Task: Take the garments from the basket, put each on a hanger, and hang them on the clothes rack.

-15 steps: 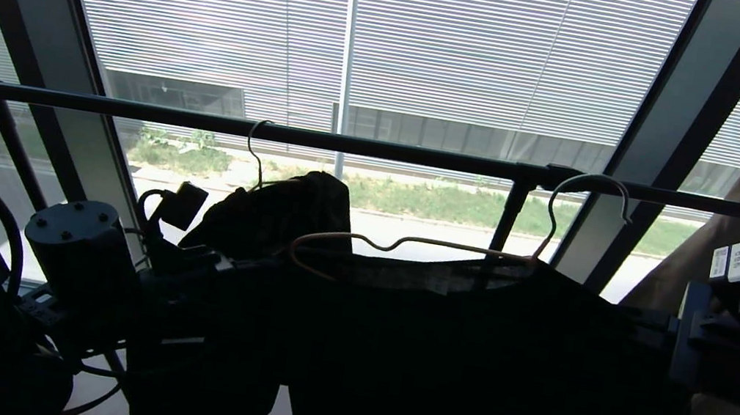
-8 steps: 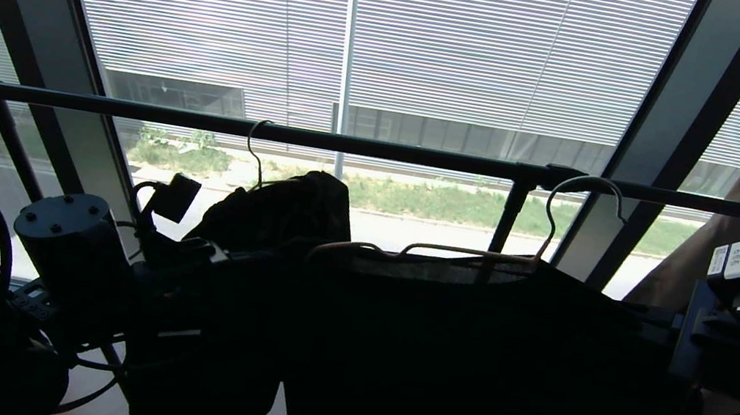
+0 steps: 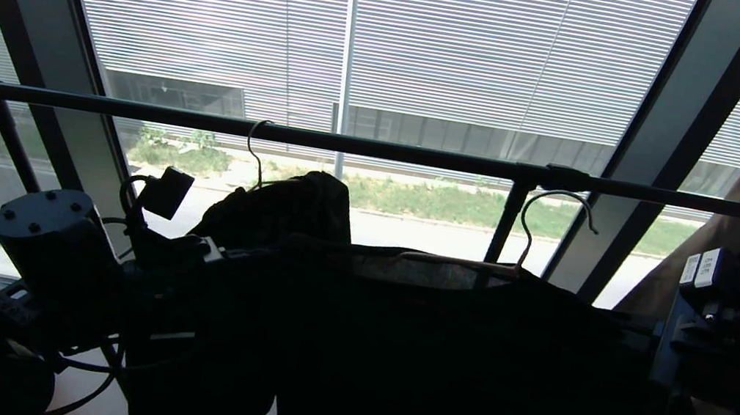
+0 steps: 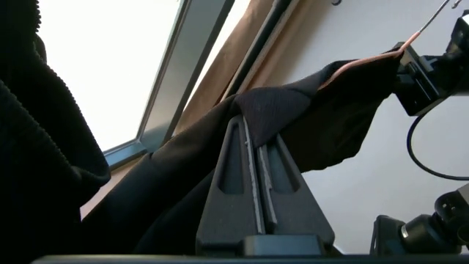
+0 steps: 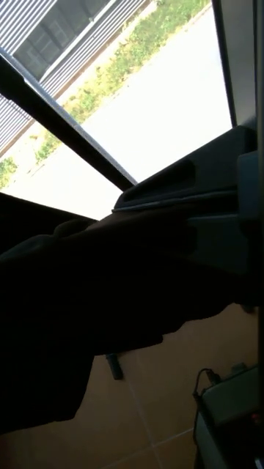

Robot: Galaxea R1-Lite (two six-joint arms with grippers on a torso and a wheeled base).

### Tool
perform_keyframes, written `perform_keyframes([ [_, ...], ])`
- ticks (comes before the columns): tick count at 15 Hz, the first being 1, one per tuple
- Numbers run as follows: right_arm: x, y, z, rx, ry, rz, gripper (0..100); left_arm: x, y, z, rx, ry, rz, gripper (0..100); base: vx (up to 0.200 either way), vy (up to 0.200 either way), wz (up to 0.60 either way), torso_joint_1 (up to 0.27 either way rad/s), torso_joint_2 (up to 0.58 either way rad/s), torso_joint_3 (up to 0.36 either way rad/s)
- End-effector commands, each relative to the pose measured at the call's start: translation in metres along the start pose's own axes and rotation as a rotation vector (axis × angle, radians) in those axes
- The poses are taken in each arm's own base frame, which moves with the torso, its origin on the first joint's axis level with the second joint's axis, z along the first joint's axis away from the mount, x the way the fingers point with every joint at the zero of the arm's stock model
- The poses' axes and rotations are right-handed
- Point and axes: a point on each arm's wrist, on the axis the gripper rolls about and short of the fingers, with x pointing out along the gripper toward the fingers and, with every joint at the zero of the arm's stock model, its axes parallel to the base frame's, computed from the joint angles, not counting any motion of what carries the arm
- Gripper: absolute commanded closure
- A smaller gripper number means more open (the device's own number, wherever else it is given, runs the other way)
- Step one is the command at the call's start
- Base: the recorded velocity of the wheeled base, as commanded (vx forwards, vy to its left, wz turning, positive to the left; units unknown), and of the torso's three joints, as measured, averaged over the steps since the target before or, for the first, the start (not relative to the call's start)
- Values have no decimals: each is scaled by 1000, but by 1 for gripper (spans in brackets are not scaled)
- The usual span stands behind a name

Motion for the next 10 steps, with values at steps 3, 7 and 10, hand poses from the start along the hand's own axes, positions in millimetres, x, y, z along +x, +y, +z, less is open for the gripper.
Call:
perform_keyframes([
  [3, 12, 8, -3, 1, 25, 44, 100, 0, -10, 3, 12, -7, -26, 100, 0, 0, 0, 0, 0, 0],
  [7, 14, 20, -2, -10, 21, 92, 100, 3, -12, 3, 20, -6, -40, 100, 0, 0, 0, 0, 0, 0],
  [10, -2, 25, 8, -40, -29, 73, 100, 5, -10, 6, 55, -19, -41, 100, 0, 0, 0, 0, 0, 0],
])
